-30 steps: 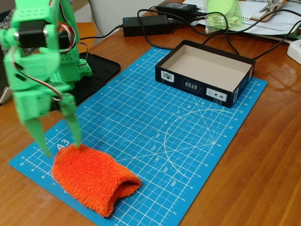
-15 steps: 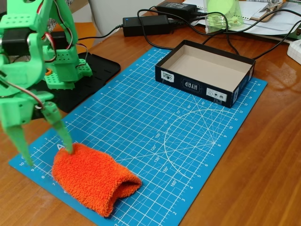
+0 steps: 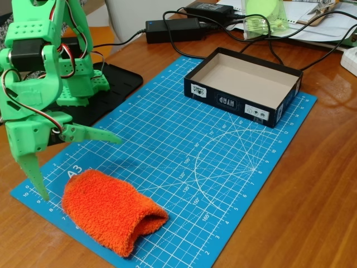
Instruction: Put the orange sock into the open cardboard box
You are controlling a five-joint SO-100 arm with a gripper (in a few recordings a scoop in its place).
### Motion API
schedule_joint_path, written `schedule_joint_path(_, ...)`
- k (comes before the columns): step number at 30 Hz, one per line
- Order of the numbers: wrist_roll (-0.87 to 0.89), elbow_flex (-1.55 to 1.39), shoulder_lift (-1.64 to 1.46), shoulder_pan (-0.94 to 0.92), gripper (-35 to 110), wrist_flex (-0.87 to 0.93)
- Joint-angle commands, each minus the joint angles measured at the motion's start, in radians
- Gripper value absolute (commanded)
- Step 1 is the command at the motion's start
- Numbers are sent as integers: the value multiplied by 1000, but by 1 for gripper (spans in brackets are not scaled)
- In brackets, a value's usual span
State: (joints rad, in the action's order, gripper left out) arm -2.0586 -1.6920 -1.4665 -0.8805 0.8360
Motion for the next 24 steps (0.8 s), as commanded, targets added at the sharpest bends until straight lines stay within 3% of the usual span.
schedule_joint_path(1, 3, -5, -3, -21, 76, -18)
schedule_joint_path(5, -21, -12, 35, -26, 68, -55)
schedule_joint_path(8, -14, -12, 69, -23, 23, -97)
schedule_joint_path(9, -6, -9, 84, -21, 17, -123)
schedule_joint_path(16, 100, 43, 179, 9, 0, -195)
schedule_joint_path(24, 388, -63, -5, 152, 0, -192)
